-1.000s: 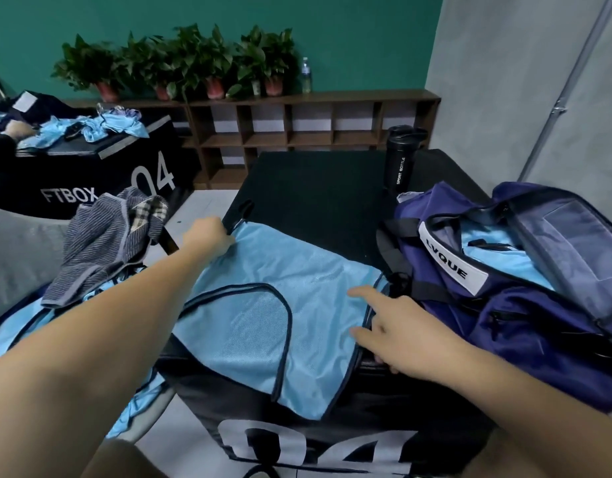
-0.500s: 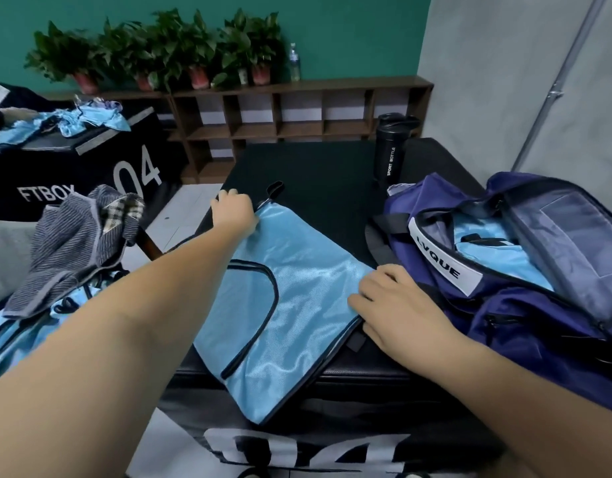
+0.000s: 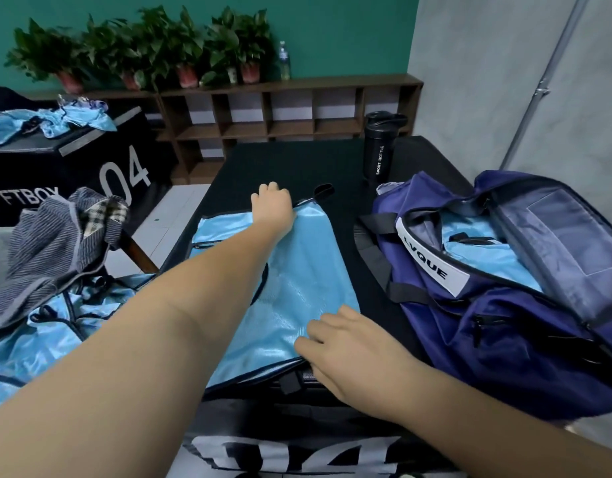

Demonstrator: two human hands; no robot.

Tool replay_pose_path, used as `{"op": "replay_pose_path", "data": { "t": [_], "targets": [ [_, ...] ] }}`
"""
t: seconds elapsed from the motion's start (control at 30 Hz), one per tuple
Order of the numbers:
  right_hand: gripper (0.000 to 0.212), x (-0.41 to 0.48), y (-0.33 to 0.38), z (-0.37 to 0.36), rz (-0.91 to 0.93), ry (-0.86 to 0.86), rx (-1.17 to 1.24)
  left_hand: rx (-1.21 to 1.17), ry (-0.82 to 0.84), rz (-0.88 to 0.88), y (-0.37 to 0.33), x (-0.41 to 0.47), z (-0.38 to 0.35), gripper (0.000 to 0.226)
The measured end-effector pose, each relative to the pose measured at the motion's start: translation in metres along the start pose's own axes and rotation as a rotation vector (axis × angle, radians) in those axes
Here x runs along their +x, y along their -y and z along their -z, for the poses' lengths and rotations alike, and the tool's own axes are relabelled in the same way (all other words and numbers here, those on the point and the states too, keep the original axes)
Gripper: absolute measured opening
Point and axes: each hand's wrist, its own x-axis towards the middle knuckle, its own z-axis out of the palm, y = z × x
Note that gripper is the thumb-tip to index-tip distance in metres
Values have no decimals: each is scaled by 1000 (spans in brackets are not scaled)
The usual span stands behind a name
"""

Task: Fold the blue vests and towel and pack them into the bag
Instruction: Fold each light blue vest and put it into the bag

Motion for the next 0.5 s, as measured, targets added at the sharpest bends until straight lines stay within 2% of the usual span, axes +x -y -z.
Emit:
{"op": "replay_pose_path", "data": {
  "t": [0.17,0.33,0.5],
  "targets": [
    [25,1,1,2,-7,32,58,-3,-3,-50,-14,4,-2,21],
    [15,0,1,3,-17,46,121,-129,9,-18,5,0,10,33],
    [19,0,-4,5,-62,93,166,-301,11,-47,13,-37,40,34]
  ]
}}
